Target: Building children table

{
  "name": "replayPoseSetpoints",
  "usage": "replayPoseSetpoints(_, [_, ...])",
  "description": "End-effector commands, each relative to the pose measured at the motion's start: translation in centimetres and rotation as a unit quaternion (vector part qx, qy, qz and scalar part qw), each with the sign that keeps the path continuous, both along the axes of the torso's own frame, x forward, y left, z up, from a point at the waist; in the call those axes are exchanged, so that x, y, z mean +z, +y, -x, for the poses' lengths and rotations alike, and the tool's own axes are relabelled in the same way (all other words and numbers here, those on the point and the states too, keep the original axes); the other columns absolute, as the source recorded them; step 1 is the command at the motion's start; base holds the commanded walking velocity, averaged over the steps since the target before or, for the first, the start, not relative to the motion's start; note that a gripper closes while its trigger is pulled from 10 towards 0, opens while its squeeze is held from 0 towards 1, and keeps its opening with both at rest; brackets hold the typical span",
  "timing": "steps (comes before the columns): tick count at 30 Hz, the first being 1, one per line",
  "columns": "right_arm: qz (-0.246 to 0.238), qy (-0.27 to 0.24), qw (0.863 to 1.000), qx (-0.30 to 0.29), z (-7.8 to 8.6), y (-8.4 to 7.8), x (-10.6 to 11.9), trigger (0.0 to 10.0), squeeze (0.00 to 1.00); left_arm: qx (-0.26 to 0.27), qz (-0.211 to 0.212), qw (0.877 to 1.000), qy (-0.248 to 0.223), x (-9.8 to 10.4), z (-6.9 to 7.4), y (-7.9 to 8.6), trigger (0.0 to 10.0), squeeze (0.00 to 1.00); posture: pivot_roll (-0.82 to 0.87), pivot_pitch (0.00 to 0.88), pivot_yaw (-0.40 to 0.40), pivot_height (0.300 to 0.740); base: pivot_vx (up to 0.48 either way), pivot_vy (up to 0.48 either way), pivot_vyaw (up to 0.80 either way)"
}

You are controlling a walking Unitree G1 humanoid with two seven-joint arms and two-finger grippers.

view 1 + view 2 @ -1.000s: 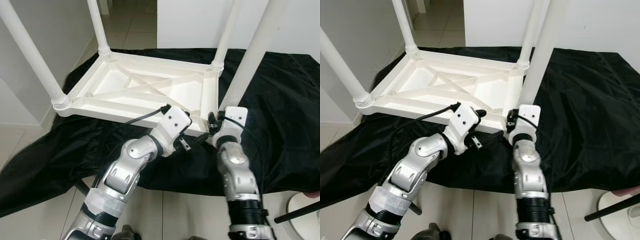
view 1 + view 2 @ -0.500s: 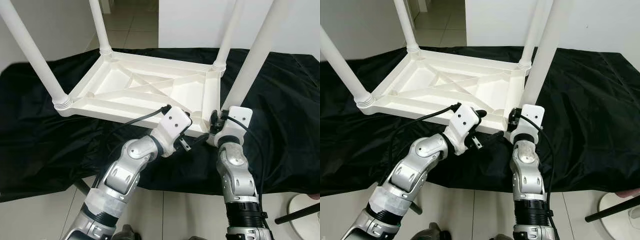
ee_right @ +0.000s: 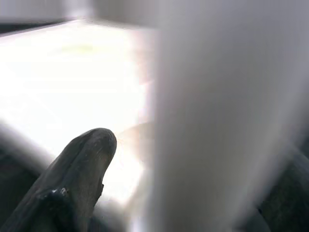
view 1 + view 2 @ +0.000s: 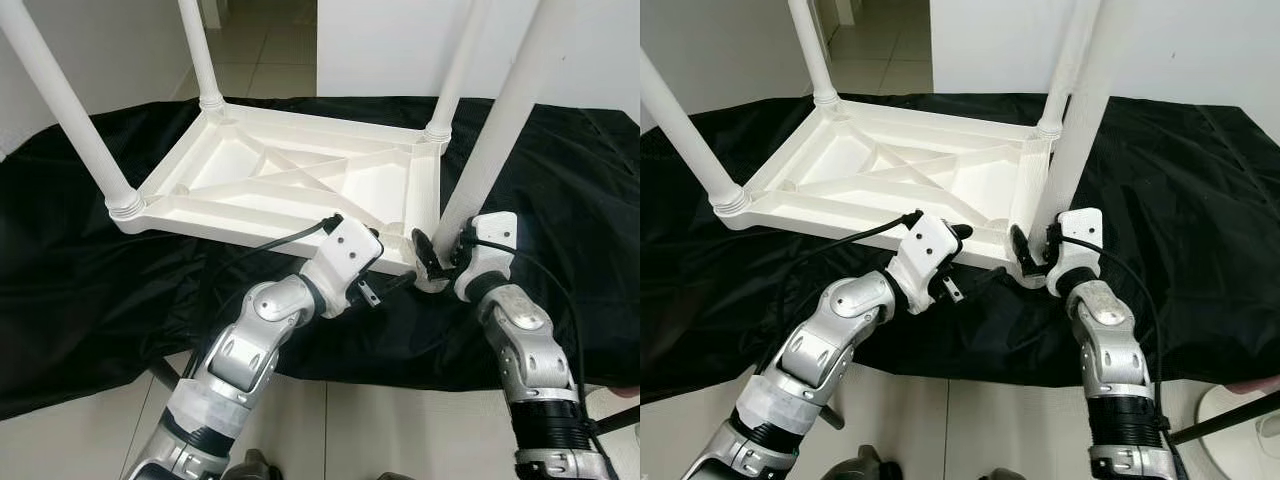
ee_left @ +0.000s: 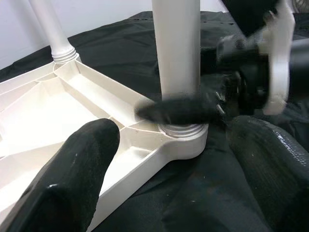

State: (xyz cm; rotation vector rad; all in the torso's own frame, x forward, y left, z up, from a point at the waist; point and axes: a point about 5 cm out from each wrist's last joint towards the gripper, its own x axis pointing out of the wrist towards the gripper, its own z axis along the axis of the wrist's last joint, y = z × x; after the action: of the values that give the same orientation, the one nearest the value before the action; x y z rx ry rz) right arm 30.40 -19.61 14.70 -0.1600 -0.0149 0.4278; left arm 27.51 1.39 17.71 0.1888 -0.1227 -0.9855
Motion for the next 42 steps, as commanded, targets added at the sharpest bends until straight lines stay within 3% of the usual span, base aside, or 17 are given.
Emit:
replayPoseSetpoints(1, [0.001,0.006,0.999,0.035,-0.1,0.2,-0.3,10.0,0.00,0.010,-0.002,1.000,-0.005,0.0,0.0,0.1,10.0,0.00,-0.04,0.000,0.031,0.740,0.000,0.000,0.00])
replayPoseSetpoints(7, [0.033,0.014,0.997,0.075,-1.0,-0.6,-0.2,10.0,0.00,0.010,-0.005,1.000,-0.007,0.1,-0.2,0.2,10.0,0.00,-0.03,0.000,0.039,0.740,0.000,0.000,0.00])
replayPoseSetpoints(8, [0.041,0.019,0.996,0.079,-1.3,-1.0,-0.3,8.6,0.00,0.010,-0.006,1.000,-0.008,0.1,-0.2,0.2,10.0,0.00,-0.03,0.000,0.039,0.740,0.000,0.000,0.00])
replayPoseSetpoints(9, [0.046,0.022,0.995,0.084,-1.4,-1.2,-0.3,4.3,0.00,0.010,-0.006,1.000,-0.008,0.1,-0.3,0.2,10.0,0.00,-0.03,0.000,0.039,0.740,0.000,0.000,0.00])
replayPoseSetpoints(10, [0.046,0.022,0.995,0.084,-1.4,-1.2,-0.3,4.3,0.00,0.010,-0.006,1.000,-0.008,0.1,-0.3,0.2,10.0,0.00,-0.03,0.000,0.039,0.740,0.000,0.000,0.00])
replayPoseSetpoints(11, [0.048,0.023,0.995,0.086,-1.5,-1.5,-0.3,1.2,0.00,0.011,-0.007,1.000,-0.009,0.1,-0.3,0.2,10.0,0.00,-0.03,0.000,0.037,0.740,0.000,0.000,0.00])
replayPoseSetpoints(12, [0.052,0.027,0.994,0.092,-1.6,-1.7,-0.4,0.0,0.00,0.012,-0.007,1.000,-0.010,0.2,-0.3,0.2,10.0,0.00,-0.03,0.000,0.037,0.740,0.000,0.000,0.00])
replayPoseSetpoints(21, [0.041,0.047,0.993,0.101,-1.4,-2.1,-1.4,0.0,0.00,0.015,-0.007,1.000,-0.010,0.2,-0.3,0.3,10.0,0.00,-0.02,0.000,0.035,0.740,0.000,0.000,0.00])
replayPoseSetpoints(23, [0.034,0.050,0.993,0.101,-1.2,-1.9,-1.6,0.4,0.00,0.015,-0.007,1.000,-0.010,0.2,-0.3,0.4,10.0,0.00,-0.03,0.000,0.039,0.740,0.000,0.000,0.00])
replayPoseSetpoints(24, [0.029,0.048,0.994,0.098,-1.2,-1.8,-1.6,10.0,0.00,0.015,-0.007,1.000,-0.010,0.2,-0.3,0.4,10.0,0.00,-0.03,0.000,0.039,0.740,0.000,0.000,0.00])
replayPoseSetpoints(32, [0.015,0.041,0.998,0.048,-1.5,-1.3,-1.7,10.0,0.00,0.012,-0.008,1.000,-0.009,0.1,-0.3,0.3,10.0,0.00,-0.03,0.000,0.044,0.740,0.000,0.000,0.00])
replayPoseSetpoints(37, [0.001,0.038,0.998,-0.043,-2.0,-1.5,-1.9,10.0,0.00,0.011,-0.009,1.000,-0.010,0.1,-0.3,0.2,10.0,0.00,-0.04,0.000,0.049,0.740,0.000,0.000,0.00])
replayPoseSetpoints(42, [-0.042,0.048,0.992,-0.108,-1.9,-0.1,-2.2,10.0,0.00,0.008,-0.011,1.000,-0.009,0.0,-0.2,0.1,10.0,0.00,-0.05,0.000,0.058,0.740,0.000,0.000,0.00])
